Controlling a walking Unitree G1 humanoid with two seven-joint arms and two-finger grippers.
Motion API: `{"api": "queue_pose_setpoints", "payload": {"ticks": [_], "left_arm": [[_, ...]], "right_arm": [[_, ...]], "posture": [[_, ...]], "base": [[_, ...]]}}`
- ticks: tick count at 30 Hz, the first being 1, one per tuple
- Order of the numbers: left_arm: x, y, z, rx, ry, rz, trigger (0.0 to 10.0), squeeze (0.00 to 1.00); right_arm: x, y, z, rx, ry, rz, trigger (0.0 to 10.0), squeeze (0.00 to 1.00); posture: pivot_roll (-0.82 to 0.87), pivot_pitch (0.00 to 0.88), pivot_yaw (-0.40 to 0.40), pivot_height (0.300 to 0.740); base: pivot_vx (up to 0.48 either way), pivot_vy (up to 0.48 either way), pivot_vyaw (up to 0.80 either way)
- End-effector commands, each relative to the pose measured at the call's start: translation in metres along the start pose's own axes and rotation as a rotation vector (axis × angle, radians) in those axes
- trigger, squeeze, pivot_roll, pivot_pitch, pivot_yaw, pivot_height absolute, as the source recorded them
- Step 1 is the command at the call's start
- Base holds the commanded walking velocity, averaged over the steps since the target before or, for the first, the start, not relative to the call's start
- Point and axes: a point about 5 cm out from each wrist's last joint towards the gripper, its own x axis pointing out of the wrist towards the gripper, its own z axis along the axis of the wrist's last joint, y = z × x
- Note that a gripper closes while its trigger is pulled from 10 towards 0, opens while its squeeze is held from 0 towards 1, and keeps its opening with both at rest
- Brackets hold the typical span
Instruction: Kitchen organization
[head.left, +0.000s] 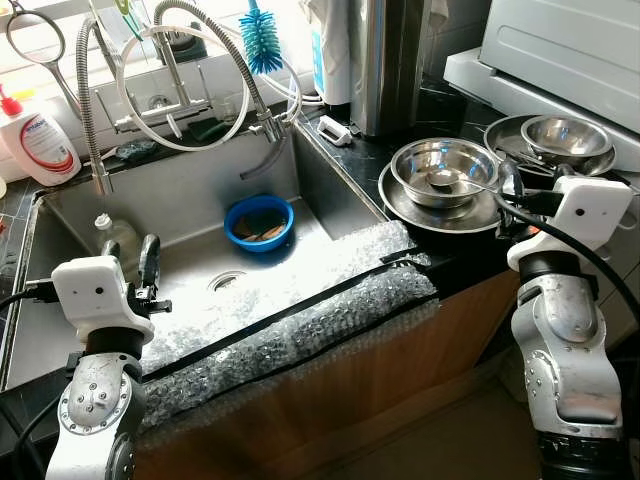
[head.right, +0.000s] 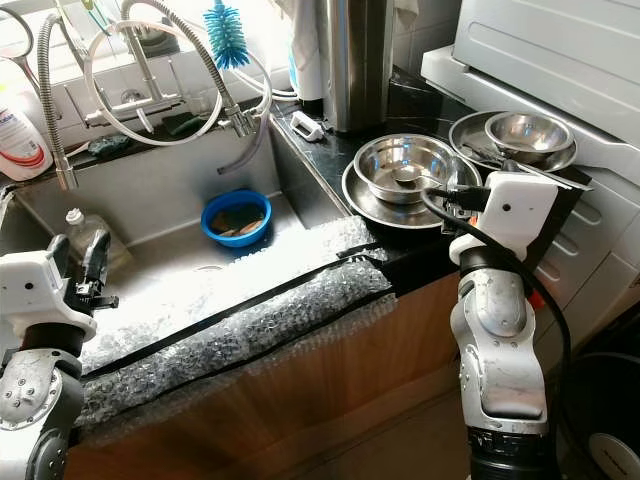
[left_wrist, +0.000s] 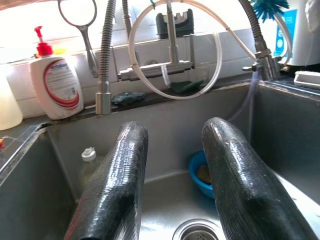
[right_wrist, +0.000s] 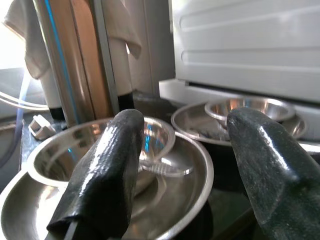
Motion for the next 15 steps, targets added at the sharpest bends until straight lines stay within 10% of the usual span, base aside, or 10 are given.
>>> {"api": "queue_pose_setpoints", "payload": {"ticks": [1, 15], "left_arm": [[-0.0005, -0.0015, -0.0014, 0.003, 0.01, -0.01, 10.0, 0.0], [-0.0023, -0.0023, -0.0033, 0.002, 0.018, -0.008, 10.0, 0.0]], "right_arm": [[0.0055, 0.0046, 0.0007, 0.01, 0.007, 0.013, 10.0, 0.0], [0.0105, 0.0088, -0.0042, 0.07, 0.048, 0.013, 10.0, 0.0]], "posture": [[-0.17, 0.073, 0.118, 0.74], [-0.17, 0.072, 0.114, 0.74]], "base": [[0.0, 0.0, 0.0], [0.0, 0.0, 0.0]]}}
